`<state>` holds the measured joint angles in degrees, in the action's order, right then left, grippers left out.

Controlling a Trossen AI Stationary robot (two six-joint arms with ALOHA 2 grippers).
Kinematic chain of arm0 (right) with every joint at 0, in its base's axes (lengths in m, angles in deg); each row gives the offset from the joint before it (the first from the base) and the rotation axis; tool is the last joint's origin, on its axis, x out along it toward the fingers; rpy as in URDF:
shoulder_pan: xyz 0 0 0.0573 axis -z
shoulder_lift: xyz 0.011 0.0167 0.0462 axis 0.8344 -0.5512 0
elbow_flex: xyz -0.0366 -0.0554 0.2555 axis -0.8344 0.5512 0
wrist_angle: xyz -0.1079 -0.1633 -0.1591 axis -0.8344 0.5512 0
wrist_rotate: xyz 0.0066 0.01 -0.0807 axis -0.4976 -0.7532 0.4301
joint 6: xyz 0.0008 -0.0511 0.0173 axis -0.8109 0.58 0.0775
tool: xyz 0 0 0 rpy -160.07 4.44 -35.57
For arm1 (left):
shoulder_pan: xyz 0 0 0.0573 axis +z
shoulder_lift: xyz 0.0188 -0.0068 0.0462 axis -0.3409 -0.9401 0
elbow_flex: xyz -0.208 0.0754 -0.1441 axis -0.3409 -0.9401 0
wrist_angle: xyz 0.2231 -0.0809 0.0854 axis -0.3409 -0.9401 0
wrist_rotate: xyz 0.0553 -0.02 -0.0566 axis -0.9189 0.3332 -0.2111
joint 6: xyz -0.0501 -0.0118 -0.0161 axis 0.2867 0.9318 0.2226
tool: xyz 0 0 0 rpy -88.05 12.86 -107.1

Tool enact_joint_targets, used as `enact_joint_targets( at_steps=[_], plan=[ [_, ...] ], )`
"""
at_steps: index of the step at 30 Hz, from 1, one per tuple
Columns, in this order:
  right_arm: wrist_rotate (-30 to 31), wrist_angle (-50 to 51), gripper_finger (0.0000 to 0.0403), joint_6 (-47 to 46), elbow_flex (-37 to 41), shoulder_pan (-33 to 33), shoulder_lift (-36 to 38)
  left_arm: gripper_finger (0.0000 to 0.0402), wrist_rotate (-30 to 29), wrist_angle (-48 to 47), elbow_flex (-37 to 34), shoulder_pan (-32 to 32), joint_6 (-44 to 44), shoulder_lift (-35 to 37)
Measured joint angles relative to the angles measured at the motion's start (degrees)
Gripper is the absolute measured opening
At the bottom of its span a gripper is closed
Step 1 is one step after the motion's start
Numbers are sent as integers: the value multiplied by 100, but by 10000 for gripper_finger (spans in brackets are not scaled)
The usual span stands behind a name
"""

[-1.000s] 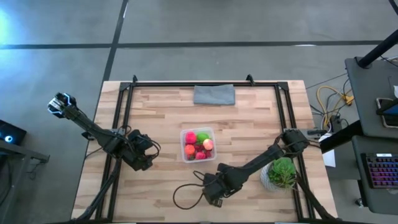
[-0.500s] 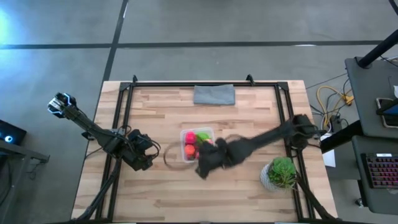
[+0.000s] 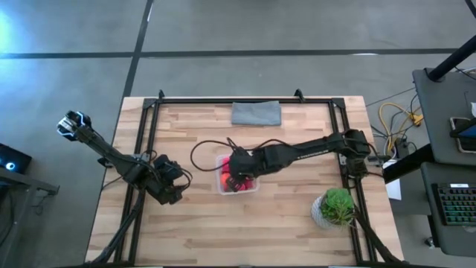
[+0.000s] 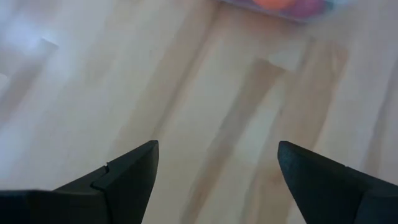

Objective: Pick and placing Produce into tupperware
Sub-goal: Return to Home Position

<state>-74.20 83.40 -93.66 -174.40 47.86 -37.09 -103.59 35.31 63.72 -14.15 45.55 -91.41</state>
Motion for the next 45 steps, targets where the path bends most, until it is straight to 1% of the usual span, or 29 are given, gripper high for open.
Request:
enact_joint_targets(
  at_steps=[2,4,8,11,12,15,18,21,23,24,27,29,32,35,37,40,43,45],
  plan=[
    [56,-4,197,174,-153,4,0,313,-245,-23,-24,20,-19,45],
    [69,5,198,312,-296,4,2,313,-472,-148,-27,76,-299,128],
    [97,25,198,50,-565,83,4,313,-333,-154,55,151,-328,420],
    [125,28,198,-353,-844,227,12,313,-362,-7,158,156,-962,760],
    [33,45,198,-240,-947,251,28,313,-411,46,190,185,-1117,906],
    [-338,82,198,720,-1336,223,57,313,-520,89,193,388,-1523,1408],
    [-326,403,198,1125,-1610,92,92,313,-297,315,60,670,-1985,1994],
    [-331,1279,198,1052,-1589,117,105,313,189,515,-161,990,-2390,2559],
    [-339,1641,198,884,-1274,180,201,313,435,617,-347,1174,-2635,2867],
    [-344,1640,198,819,-1048,200,303,313,547,644,-454,1248,-2683,2993],
    [-604,1064,198,633,-220,212,828,313,696,577,-648,1394,-2706,3691],
    [-763,213,198,480,517,238,1336,313,955,729,-779,1401,-2729,4140],
    [-803,-1477,199,311,1828,324,2259,313,1286,1015,-927,1396,-2907,4769],
    [-770,-3038,199,313,3083,354,3231,313,1423,1068,-992,1399,-3033,5202],
    [-814,-3891,199,547,3769,331,3828,313,1424,1106,-995,1399,-3119,5407],
    [-827,-4725,199,970,4579,282,4606,313,1417,1116,-972,1399,-3221,5658],
    [-761,-4916,199,1309,5130,275,5333,313,1395,1194,-976,1399,-3349,5674],
    [-599,-4922,199,1160,5437,272,5786,313,1396,1286,-935,1399,-3403,5630]
  ],
)
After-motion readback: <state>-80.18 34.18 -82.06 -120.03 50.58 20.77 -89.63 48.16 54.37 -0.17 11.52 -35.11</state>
